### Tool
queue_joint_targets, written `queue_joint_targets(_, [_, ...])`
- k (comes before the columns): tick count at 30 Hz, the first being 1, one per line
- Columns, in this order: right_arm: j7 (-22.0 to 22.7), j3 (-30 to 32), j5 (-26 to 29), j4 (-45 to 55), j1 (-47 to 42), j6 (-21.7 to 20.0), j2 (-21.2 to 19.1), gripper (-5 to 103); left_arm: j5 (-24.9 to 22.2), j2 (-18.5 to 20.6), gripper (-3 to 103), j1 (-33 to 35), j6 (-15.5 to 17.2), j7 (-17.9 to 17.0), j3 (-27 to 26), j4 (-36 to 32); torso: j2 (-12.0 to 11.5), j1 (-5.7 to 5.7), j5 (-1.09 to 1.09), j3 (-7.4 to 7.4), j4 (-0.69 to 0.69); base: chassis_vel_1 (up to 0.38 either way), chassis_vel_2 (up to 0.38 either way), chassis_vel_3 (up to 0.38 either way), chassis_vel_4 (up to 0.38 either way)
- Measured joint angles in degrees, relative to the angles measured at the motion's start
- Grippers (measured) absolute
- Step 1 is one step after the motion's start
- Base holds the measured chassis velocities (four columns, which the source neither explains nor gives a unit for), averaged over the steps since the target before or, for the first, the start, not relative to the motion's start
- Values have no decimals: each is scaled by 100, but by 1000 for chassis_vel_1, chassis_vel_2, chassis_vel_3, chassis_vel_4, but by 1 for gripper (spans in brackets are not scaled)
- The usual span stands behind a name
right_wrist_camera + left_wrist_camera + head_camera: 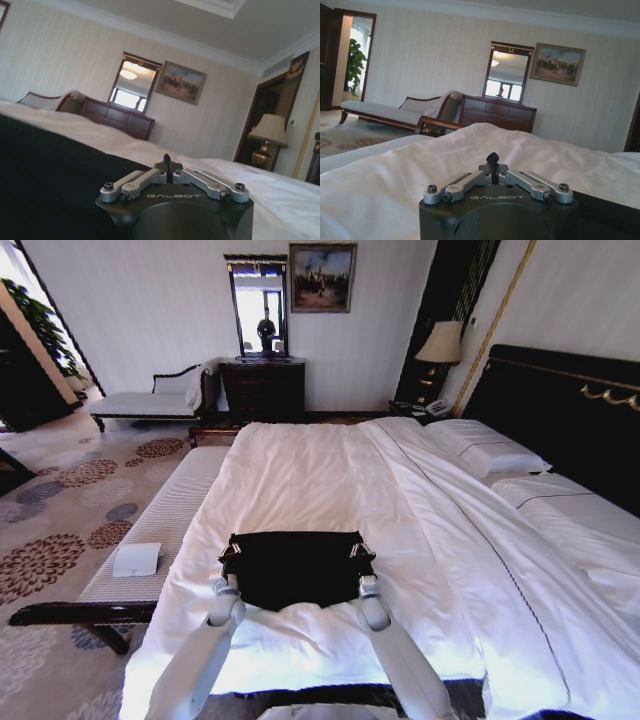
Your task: Fold the clothes on the bed.
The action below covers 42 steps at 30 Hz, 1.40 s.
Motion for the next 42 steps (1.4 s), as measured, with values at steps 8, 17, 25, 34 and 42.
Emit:
queue_joint_targets(8, [112,42,-266,86,-357,337,60,0,50,139,0,489,-8,24,32,-374,0,0,-1,0,1,0,0,0,0])
queue_joint_targets(17, [480,88,-418,333,-815,653,-51,0,207,213,0,1034,-120,159,-3,-533,0,0,-1,0,1,0,0,0,0])
queue_joint_targets(25, [770,145,-383,555,-1198,840,-81,0,282,338,0,1201,-176,166,-65,-713,-1,1,-2,0,0,0,0,0,0])
queue_joint_targets(34, [864,166,-324,664,-1485,900,-96,0,540,465,0,1514,-279,310,-19,-882,-1,0,-1,0,1,0,0,0,0])
queue_joint_targets(42, [890,186,-202,689,-1475,877,-117,0,691,667,0,1706,-444,444,-134,-910,-1,1,-1,0,1,0,0,0,0])
